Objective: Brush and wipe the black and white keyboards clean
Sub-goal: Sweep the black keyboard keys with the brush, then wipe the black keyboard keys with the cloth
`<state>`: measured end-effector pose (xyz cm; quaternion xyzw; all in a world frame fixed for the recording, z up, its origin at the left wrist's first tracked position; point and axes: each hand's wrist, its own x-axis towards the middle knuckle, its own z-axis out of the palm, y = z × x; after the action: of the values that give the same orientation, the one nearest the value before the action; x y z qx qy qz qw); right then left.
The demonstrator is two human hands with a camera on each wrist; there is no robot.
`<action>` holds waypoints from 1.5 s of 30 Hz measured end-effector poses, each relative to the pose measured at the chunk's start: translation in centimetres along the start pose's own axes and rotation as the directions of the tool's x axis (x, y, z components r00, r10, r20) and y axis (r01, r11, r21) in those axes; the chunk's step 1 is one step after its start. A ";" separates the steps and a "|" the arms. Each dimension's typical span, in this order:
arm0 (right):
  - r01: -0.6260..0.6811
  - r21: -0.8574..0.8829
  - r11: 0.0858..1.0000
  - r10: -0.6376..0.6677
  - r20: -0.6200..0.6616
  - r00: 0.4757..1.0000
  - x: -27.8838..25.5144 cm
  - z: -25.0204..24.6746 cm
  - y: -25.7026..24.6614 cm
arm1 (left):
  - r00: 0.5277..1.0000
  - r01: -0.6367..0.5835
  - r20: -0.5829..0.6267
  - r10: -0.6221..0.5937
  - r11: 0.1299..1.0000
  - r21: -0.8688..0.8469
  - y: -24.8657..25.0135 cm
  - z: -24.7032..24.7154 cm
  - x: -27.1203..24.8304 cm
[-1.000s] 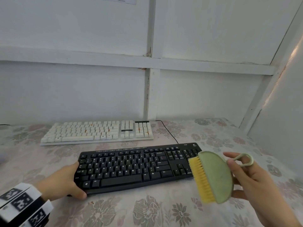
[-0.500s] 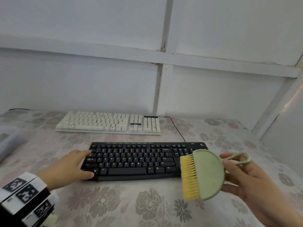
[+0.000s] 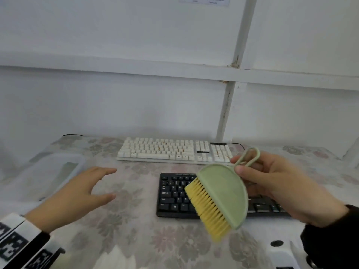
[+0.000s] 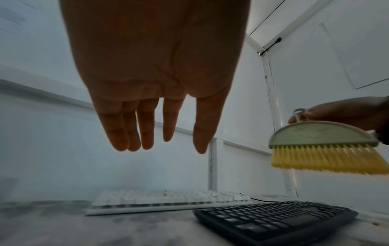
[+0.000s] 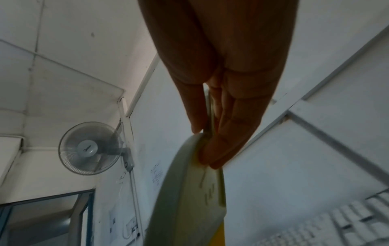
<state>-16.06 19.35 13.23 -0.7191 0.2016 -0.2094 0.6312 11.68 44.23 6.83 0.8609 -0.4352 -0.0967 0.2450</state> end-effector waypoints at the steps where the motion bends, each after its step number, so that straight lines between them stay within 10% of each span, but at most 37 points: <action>1: 0.009 0.000 1.000 -0.009 0.007 1.000 1.2 1.7 -0.5 | 1.000 0.005 -0.004 -0.005 1.000 0.007 -1.3 -1.0 -0.1; 21: -0.154 0.057 0.986 0.132 0.282 0.950 22.7 33.7 0.0 | 0.988 0.029 -0.147 -0.052 0.987 -0.155 -18.5 -12.6 1.9; 30: -0.262 -0.022 0.965 0.245 0.438 0.865 25.7 38.9 3.6 | 0.998 0.061 0.026 -0.057 0.987 -0.147 -22.0 -12.2 3.2; 36: -0.133 -0.291 0.947 0.231 0.334 0.914 26.6 40.3 5.0 | 0.997 0.070 0.025 -0.067 0.990 -0.125 -23.3 -10.9 3.7; 40: 0.023 -0.544 0.839 0.158 0.283 0.946 26.6 39.3 4.7 | 0.997 0.076 0.021 -0.075 0.992 -0.103 -23.7 -10.5 3.8; 45: 0.342 -0.855 0.391 0.133 0.420 0.898 25.5 38.7 4.5 | 0.996 0.086 0.019 -0.085 0.992 -0.093 -23.7 -10.4 3.9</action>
<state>26.56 36.54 5.51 -0.9834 0.0937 0.0567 0.1444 34.56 56.52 4.01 0.8656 -0.3947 -0.1338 0.2775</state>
